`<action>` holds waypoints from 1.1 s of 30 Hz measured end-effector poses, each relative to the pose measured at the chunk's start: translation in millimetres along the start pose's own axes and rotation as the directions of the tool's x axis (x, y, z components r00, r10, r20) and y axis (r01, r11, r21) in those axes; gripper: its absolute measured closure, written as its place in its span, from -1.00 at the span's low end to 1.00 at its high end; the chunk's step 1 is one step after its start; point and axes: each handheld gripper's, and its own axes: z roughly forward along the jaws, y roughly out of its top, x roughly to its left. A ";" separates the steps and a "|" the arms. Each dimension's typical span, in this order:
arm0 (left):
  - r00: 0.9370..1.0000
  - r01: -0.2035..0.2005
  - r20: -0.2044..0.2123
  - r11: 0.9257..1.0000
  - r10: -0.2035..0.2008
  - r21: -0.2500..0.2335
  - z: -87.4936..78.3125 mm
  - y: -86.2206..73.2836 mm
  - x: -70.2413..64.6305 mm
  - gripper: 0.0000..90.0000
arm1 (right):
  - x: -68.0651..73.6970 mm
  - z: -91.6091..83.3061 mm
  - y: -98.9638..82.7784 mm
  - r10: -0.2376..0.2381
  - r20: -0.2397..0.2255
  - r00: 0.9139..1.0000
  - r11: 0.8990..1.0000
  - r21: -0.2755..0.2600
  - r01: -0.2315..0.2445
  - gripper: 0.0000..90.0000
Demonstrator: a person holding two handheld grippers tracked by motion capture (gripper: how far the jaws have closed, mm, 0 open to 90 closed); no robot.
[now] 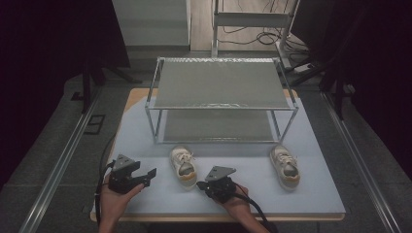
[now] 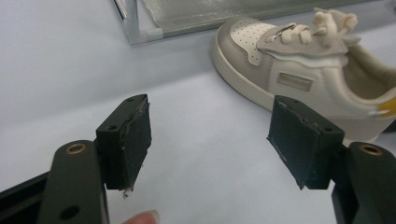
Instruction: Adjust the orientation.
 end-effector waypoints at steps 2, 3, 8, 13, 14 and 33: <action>1.000 0.000 -0.004 1.000 0.000 0.000 -1.4 -0.2 0.1 -0.34 | 4.8 5.8 3.9 -0.010 -0.039 0.999 1.000 0.001 0.010 0.99; 1.000 0.000 -0.004 1.000 0.000 0.000 -1.4 -0.2 0.1 -0.34 | 7.9 9.1 6.2 -0.018 -0.053 0.998 1.000 0.002 0.018 0.98; 1.000 -0.001 -0.005 1.000 0.001 0.002 -3.0 0.1 1.7 -0.35 | 21.9 26.3 19.2 -0.064 -0.086 0.994 0.998 0.004 0.065 0.95; 1.000 0.004 -0.002 1.000 -0.004 0.001 -3.3 -0.1 4.4 -0.35 | 28.8 41.8 30.8 -0.079 -0.113 0.990 0.997 0.003 0.079 0.95; 1.000 0.005 -0.001 1.000 -0.005 0.001 -3.4 -0.1 4.8 -0.35 | 30.1 43.7 32.6 -0.083 -0.113 0.990 0.996 0.005 0.084 0.94; 1.000 -0.017 0.010 1.000 0.017 0.008 1.8 5.8 -6.9 -0.35 | -21.4 -65.9 -25.0 0.074 0.107 0.992 0.992 -0.110 -0.062 0.80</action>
